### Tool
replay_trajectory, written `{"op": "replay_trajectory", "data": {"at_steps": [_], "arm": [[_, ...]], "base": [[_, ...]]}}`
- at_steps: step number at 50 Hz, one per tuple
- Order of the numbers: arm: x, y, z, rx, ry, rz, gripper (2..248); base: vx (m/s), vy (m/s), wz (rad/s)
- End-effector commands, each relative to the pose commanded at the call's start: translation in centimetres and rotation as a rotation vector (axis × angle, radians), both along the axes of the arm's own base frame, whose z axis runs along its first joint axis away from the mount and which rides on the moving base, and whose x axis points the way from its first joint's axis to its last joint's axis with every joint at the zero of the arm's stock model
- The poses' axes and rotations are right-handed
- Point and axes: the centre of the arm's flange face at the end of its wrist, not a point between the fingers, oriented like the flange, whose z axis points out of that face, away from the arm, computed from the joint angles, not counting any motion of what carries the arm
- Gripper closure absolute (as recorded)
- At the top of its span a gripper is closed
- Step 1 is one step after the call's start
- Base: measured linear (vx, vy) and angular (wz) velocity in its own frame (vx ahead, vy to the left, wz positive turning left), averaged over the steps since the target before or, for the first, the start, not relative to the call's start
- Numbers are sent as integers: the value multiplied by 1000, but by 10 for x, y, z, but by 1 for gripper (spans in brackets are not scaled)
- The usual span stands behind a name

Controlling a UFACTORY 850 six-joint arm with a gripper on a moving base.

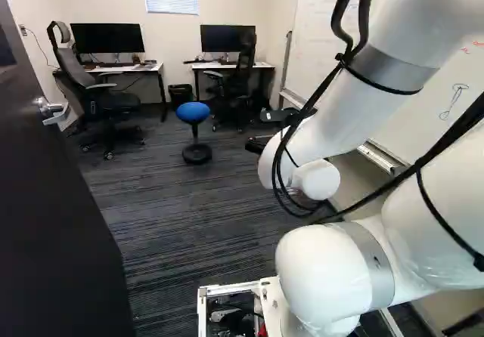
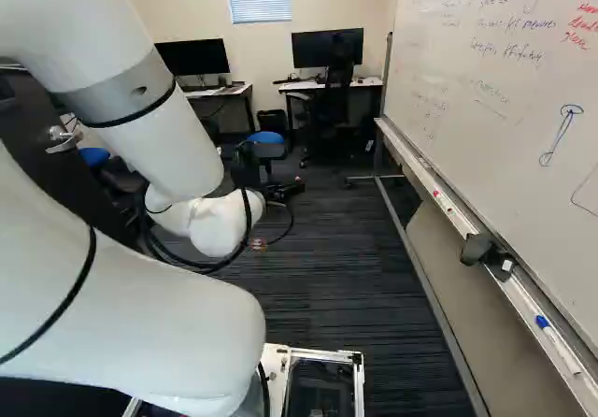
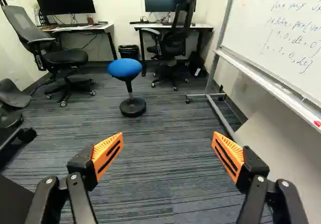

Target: Open the door and move inside

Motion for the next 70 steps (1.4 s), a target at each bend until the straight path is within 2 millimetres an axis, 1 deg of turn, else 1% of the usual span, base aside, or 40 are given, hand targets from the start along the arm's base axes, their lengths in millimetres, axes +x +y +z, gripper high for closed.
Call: {"op": "replay_trajectory", "data": {"at_steps": [70], "arm": [[0, 0, 0, 0, 0, 0, 3]], "base": [[194, 7, -10]]}}
